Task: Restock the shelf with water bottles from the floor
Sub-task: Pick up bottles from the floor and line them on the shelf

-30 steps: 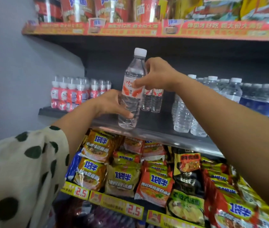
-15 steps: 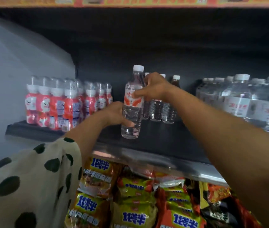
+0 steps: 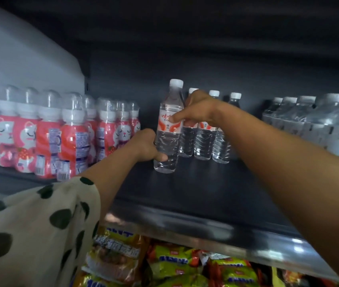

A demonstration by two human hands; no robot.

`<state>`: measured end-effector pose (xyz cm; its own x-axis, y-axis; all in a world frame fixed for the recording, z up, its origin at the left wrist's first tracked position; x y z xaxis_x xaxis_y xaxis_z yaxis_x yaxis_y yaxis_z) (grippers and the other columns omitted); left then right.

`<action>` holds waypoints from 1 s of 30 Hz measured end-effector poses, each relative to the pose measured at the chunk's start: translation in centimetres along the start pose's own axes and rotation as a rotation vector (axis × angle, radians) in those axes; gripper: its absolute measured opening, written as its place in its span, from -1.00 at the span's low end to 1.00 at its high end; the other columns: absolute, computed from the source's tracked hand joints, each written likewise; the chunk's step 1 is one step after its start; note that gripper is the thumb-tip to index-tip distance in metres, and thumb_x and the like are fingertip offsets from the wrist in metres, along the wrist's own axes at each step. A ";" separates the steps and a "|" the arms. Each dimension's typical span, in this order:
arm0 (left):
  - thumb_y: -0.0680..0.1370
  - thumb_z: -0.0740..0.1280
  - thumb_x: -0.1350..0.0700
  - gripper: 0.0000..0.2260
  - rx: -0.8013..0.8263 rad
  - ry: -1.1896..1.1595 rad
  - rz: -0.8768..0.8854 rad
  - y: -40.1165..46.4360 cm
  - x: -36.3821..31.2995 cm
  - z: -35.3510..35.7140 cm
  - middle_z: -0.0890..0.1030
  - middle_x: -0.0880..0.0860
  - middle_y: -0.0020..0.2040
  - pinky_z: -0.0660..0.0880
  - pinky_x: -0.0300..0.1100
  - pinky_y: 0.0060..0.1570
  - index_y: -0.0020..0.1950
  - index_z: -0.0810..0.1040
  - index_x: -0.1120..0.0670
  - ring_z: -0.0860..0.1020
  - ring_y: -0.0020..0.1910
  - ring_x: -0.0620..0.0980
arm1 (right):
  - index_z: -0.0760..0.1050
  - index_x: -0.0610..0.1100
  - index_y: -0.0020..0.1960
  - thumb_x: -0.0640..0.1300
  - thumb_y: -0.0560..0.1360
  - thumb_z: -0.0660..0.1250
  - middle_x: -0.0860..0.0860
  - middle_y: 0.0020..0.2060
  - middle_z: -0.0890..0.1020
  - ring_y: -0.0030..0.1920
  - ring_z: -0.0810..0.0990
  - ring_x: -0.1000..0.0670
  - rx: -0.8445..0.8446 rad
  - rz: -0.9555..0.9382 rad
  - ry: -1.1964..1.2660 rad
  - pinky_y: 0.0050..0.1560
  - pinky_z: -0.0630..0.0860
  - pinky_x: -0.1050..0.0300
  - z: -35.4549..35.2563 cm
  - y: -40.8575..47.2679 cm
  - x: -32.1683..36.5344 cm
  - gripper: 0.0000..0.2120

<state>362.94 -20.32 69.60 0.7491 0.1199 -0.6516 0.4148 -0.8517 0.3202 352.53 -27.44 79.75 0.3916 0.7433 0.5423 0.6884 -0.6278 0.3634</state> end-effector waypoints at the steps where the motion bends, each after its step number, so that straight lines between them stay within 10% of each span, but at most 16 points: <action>1: 0.32 0.57 0.21 -0.67 0.001 0.032 -0.006 0.4 -0.1 0.1 0.68 0.06 0.01 0.51 -0.02 0.19 0.06 0.62 0.14 0.62 0.02 0.04 | 0.56 -0.21 -0.01 -0.17 0.33 0.55 -0.01 -0.26 0.65 -0.31 0.64 0.06 -0.014 0.007 0.000 -0.35 0.57 0.28 0.0 0.2 -0.1 -0.70; 6: 0.36 0.54 0.17 -0.60 -0.064 0.130 -0.062 2.9 0.6 0.2 0.63 0.07 0.09 0.49 -0.08 0.17 0.16 0.56 0.15 0.59 0.08 0.06 | 0.55 -0.22 0.06 -0.13 0.28 0.58 -0.08 -0.08 0.65 -0.09 0.65 -0.05 -0.123 0.035 -0.053 -0.01 0.60 0.07 0.7 2.8 -1.0 -0.58; 20: 0.45 0.47 0.17 -0.62 -0.057 0.168 -0.064 5.7 1.4 0.7 0.60 0.09 0.15 0.44 -0.16 0.07 0.24 0.52 0.16 0.57 0.11 0.07 | 0.56 -0.19 0.06 -0.10 0.27 0.59 -0.07 -0.02 0.63 0.00 0.63 -0.07 -0.217 0.067 -0.093 0.07 0.58 0.05 1.1 4.7 -1.9 -0.57; 30: 0.42 0.50 0.09 -0.79 -0.130 0.241 -0.057 5.7 1.8 0.2 0.63 0.12 -0.04 0.44 -0.16 -0.13 -0.18 0.51 0.15 0.60 -0.03 0.08 | 0.48 -0.19 0.10 -0.07 0.37 0.52 -0.08 0.06 0.59 0.08 0.58 -0.09 -0.216 0.051 -0.172 0.01 0.47 0.11 1.3 4.7 -1.8 -0.60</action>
<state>366.55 -25.10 70.11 0.8176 0.2970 -0.4933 0.5109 -0.7694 0.3835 355.82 -31.46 79.52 0.5329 0.7262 0.4344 0.5264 -0.6864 0.5017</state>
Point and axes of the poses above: each hand's wrist, its own y-axis towards the middle knuckle, its own z-axis out of the palm, x = y × z, the point moved 9 cm from there along y, towards the middle knuckle
